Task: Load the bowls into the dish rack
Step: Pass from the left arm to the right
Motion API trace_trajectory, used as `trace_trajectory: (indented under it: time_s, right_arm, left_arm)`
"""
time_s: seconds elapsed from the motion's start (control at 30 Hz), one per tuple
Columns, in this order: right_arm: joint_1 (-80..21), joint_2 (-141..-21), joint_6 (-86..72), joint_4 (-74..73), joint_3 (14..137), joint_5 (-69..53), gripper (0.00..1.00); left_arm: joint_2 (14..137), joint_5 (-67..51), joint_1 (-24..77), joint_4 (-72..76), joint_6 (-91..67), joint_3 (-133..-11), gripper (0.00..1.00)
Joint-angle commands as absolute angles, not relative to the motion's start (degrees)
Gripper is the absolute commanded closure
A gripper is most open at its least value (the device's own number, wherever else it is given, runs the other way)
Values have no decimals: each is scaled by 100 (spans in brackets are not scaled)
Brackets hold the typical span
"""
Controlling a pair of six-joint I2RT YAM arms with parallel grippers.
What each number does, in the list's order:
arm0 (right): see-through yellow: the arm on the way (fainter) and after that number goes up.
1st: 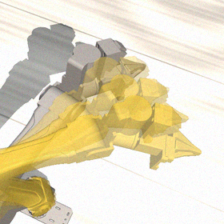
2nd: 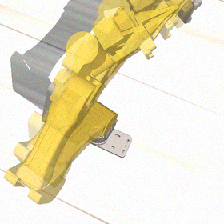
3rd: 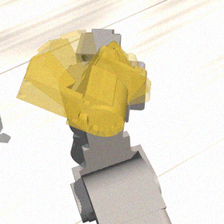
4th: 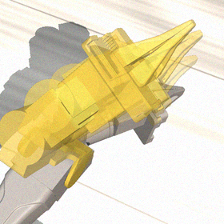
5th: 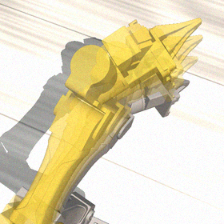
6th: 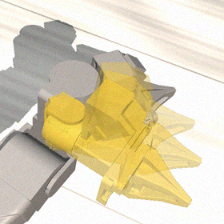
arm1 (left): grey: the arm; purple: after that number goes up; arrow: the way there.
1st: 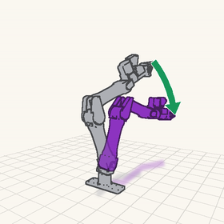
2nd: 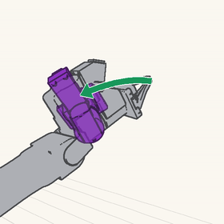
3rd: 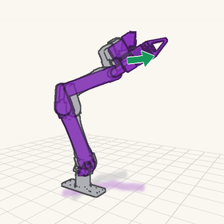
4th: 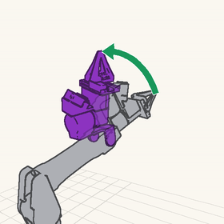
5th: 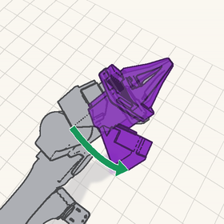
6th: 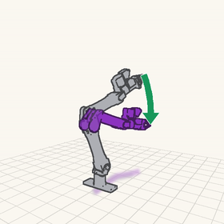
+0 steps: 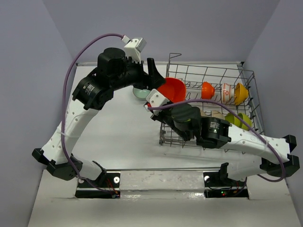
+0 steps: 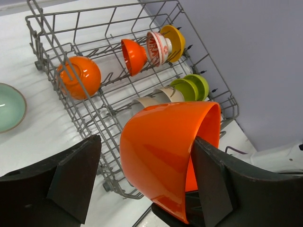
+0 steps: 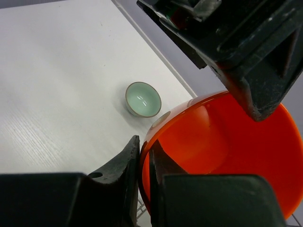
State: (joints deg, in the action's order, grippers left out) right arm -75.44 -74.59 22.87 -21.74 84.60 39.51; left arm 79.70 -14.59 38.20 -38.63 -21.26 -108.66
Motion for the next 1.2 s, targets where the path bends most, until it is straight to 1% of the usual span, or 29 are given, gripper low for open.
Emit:
trace_trajectory:
  time_s: [0.0,0.13,0.27,0.33,0.43,0.5,0.53,0.67,0.77,0.9,1.07,1.17]
  right_arm:
    - [-7585,-6883,2004,-1978,8324,4210,99]
    - [-7585,-6716,2004,-1943,8218,4429,99]
    - [-7585,-6548,2004,-1881,8078,4623,99]
    - [-7585,-6513,2013,-1872,8025,4693,99]
    - [-7585,-6513,2109,-1863,7954,4860,99]
    - [-7585,-6548,2171,-1872,7902,4956,99]
    - [-7585,-6574,2214,-1872,7884,5001,99]
    - [-7585,-6776,2338,-1872,7822,5115,99]
    - [-7585,-6943,2382,-1872,7875,5282,99]
    - [-7313,-6900,2145,-1863,7945,5143,99]
    - [-6015,-6794,1040,-1889,7805,4484,99]
    - [-5556,-6838,503,-2056,7875,4115,99]
  left_arm:
    - [7945,-502,3604,-2883,-2390,-11346,16]
    - [7998,147,3604,-2900,-2478,-11382,14]
    - [7893,596,3595,-2804,-2575,-11190,13]
    - [7840,641,3586,-2629,-2619,-11127,11]
    - [7927,510,3560,-2601,-2619,-11320,10]
    - [8024,125,3560,-2567,-2628,-11521,7]
    - [8059,123,3560,-2540,-2628,-11575,7]
    - [8244,-735,3559,-2523,-2575,-11926,7]
    - [8209,-783,3560,-2426,-2610,-11883,7]
    - [7981,-317,3533,-2408,-2593,-11629,6]
    - [7752,-255,3481,-2356,-2619,-11435,6]
    - [7717,-290,3472,-2382,-2593,-11417,6]
